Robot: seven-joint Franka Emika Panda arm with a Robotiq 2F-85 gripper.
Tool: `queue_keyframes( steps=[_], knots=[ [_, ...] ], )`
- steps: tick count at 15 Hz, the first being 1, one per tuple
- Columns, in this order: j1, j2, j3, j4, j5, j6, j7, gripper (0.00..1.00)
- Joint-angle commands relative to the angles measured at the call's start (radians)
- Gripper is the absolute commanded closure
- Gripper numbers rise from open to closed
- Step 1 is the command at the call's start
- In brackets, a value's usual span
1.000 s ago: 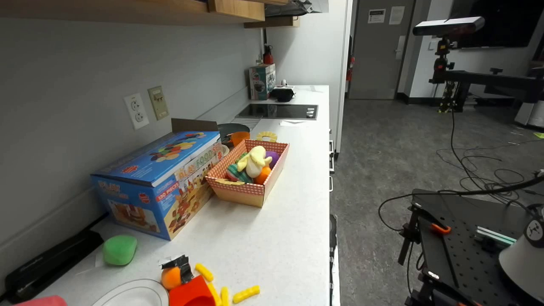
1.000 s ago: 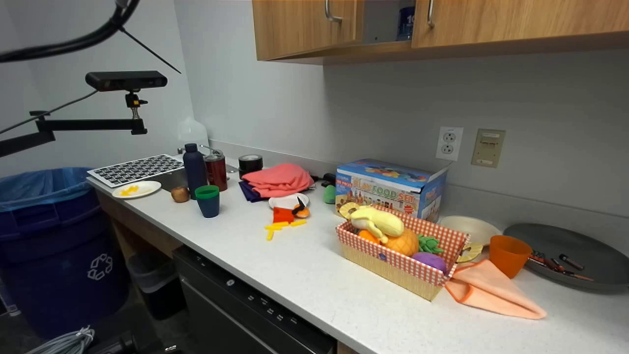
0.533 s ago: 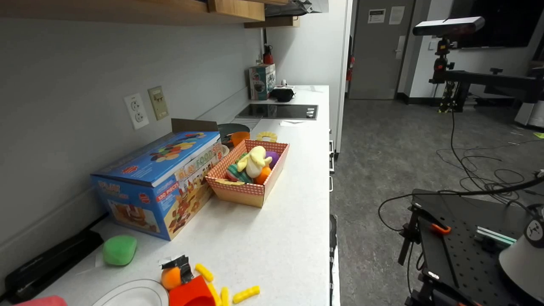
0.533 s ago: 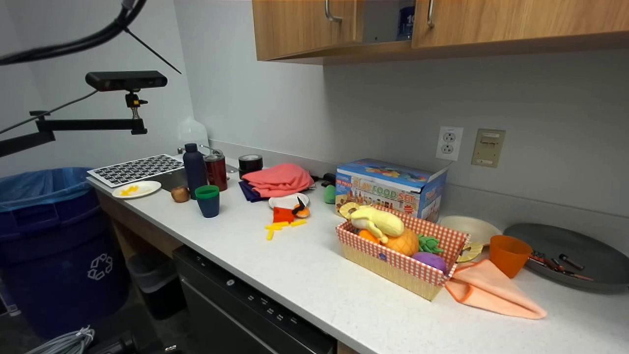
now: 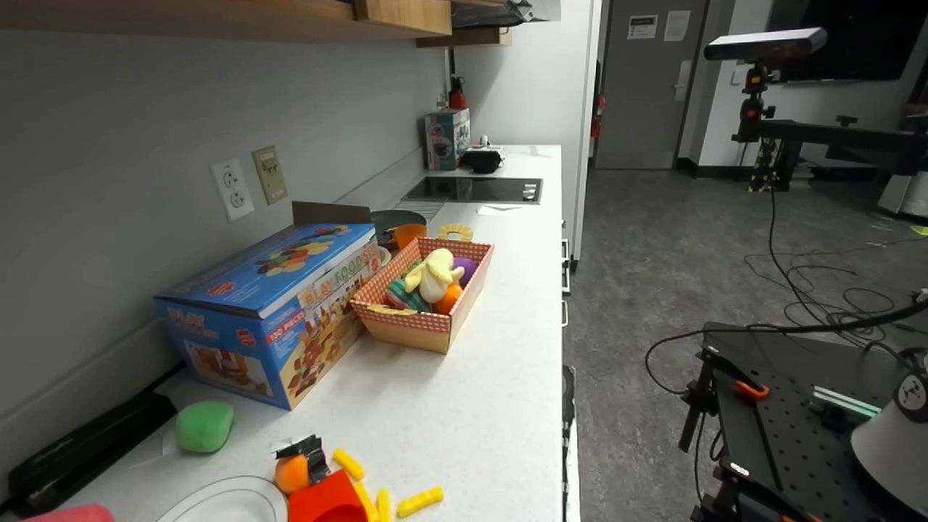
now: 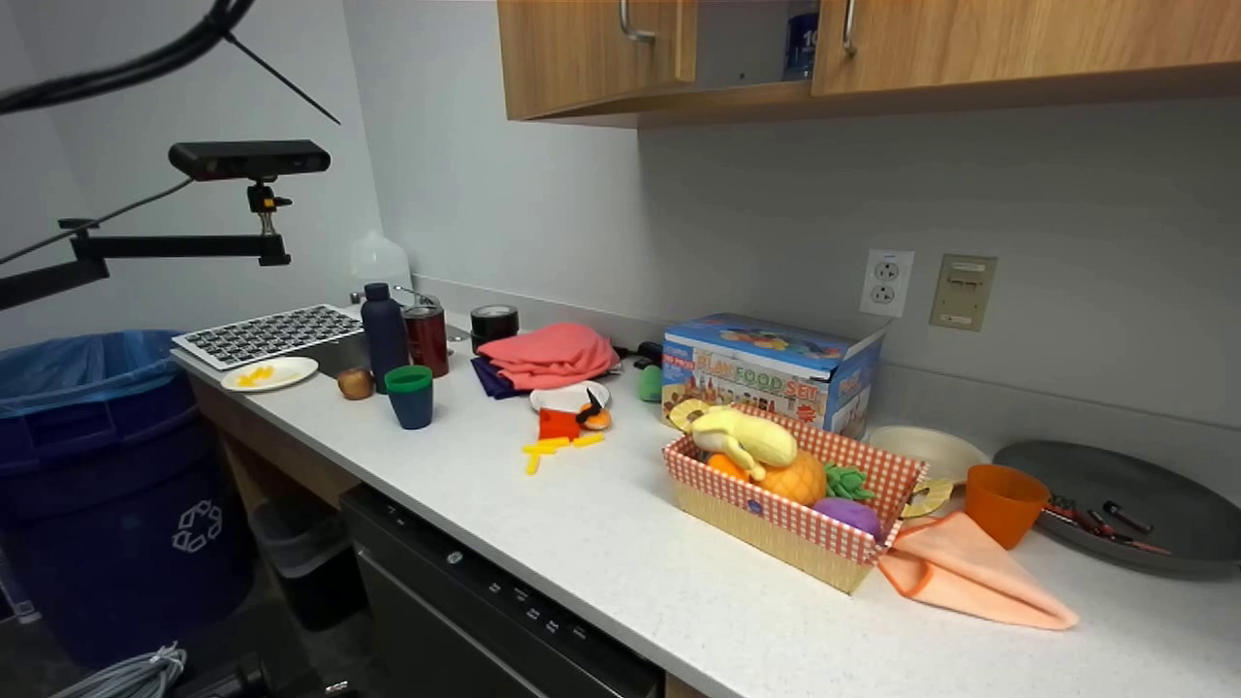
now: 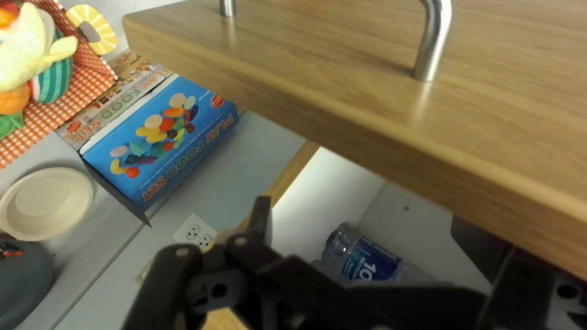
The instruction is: Open the left and right cabinet doors, respectively
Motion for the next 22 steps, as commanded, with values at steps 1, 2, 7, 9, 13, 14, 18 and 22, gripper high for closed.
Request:
queue_keyframes(
  steps=[1,2,7,9,13,14,18,22],
  knots=[
    [-0.006,-0.078,-0.019,-0.031,0.057,-0.142,-0.03,0.0],
    [-0.007,-0.103,-0.023,-0.046,0.064,-0.18,-0.035,0.0],
    [-0.008,-0.284,-0.026,-0.17,0.066,-0.321,-0.056,0.0],
    [-0.008,-0.358,-0.016,-0.231,0.071,-0.332,-0.054,0.0],
    [-0.007,-0.507,0.02,-0.37,0.088,-0.329,-0.049,0.0],
    [-0.005,-0.542,0.03,-0.405,0.097,-0.329,-0.049,0.0],
    [0.006,-0.676,0.073,-0.526,0.139,-0.355,-0.048,0.0],
    [0.008,-0.769,0.103,-0.592,0.157,-0.395,-0.06,0.0]
  ],
)
